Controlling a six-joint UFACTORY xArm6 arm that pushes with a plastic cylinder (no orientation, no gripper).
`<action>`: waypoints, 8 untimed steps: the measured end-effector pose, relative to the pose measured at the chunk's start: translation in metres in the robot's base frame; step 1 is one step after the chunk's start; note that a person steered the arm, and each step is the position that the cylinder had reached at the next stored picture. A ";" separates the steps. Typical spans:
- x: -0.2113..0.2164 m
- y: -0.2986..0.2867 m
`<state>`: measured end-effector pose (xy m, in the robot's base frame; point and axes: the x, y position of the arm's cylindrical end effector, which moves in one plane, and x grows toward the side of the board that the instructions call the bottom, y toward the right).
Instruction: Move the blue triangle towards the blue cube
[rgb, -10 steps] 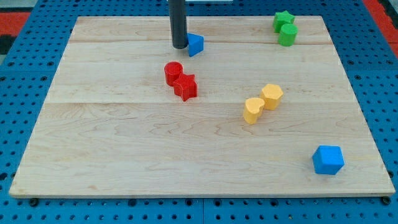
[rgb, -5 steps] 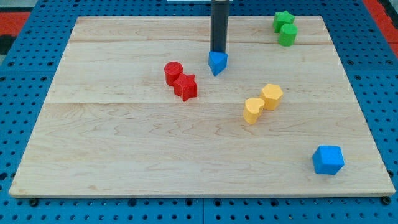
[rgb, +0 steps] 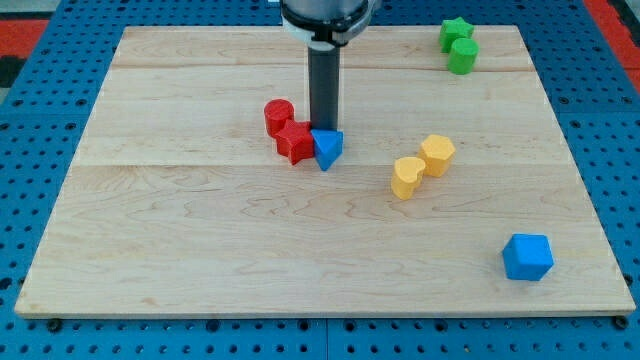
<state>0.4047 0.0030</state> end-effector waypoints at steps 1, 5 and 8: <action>0.028 0.004; 0.123 -0.034; 0.145 -0.003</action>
